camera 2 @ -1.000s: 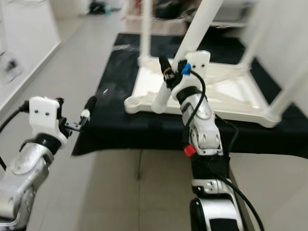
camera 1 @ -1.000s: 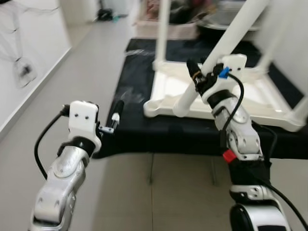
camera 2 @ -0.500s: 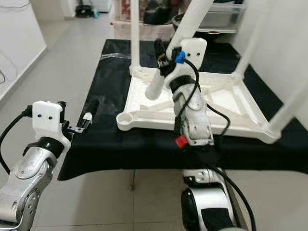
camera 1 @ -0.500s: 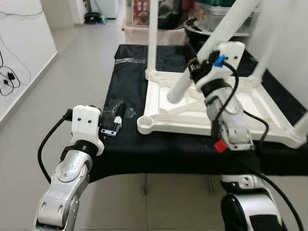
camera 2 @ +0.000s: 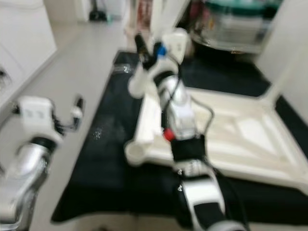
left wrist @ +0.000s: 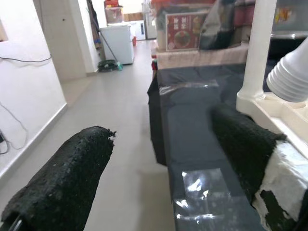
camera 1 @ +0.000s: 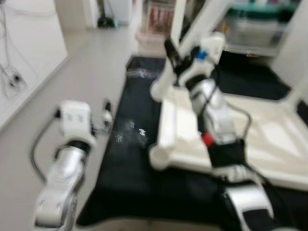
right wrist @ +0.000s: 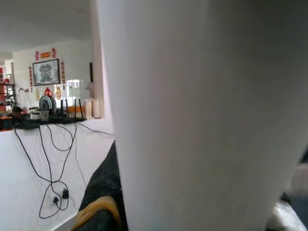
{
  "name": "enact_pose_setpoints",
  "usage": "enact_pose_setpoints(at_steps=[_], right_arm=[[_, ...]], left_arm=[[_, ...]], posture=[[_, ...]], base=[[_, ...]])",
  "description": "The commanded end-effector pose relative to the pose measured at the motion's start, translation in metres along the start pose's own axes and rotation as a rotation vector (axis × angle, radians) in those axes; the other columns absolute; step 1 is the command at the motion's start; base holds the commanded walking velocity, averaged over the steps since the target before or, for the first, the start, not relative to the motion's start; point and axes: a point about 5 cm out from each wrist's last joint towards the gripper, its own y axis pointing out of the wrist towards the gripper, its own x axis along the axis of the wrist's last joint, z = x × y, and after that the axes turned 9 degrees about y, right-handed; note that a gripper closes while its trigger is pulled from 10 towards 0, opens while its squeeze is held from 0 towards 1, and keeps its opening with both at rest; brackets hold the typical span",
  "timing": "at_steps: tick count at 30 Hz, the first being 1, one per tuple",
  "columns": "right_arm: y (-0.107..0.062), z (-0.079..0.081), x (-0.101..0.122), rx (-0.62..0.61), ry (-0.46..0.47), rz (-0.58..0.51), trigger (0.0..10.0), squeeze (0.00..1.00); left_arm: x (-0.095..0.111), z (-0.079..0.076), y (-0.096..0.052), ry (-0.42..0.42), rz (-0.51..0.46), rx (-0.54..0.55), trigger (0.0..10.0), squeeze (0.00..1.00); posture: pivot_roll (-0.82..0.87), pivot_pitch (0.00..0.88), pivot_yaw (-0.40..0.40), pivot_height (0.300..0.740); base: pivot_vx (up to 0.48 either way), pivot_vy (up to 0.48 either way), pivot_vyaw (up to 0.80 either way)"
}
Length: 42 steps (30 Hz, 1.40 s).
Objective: Building children table
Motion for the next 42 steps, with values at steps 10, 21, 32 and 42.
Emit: enact_pose_setpoints(at_steps=[10,21,32,42], right_arm=[[0.003,-0.011,-0.001,0.016,-0.007,0.036,10.0,0.00],[0.001,-0.013,-0.005,0.005,-0.003,0.054,10.0,0.00],[-0.001,-0.010,-0.008,0.016,0.002,0.056,10.0,0.00],[-0.003,-0.004,-0.009,0.042,0.020,0.053,10.0,0.00]], left_arm=[[-0.003,-0.006,-0.007,0.002,0.023,-0.009,10.0,0.00],[-0.006,-0.012,-0.008,0.002,0.050,-0.026,10.0,0.00],[-0.007,-0.011,-0.007,0.015,0.051,-0.014,10.0,0.00],[-0.006,-0.011,-0.007,0.012,0.046,-0.009,10.0,0.00]], posture=[[0.11,0.109,-0.071,0.740],[0.10,0.098,-0.069,0.740],[0.10,0.092,-0.068,0.740],[0.10,0.088,-0.067,0.740]], base=[[0.000,0.000,0.00],[-0.074,0.000,0.00],[-0.163,0.000,0.00],[0.000,0.000,0.00]])
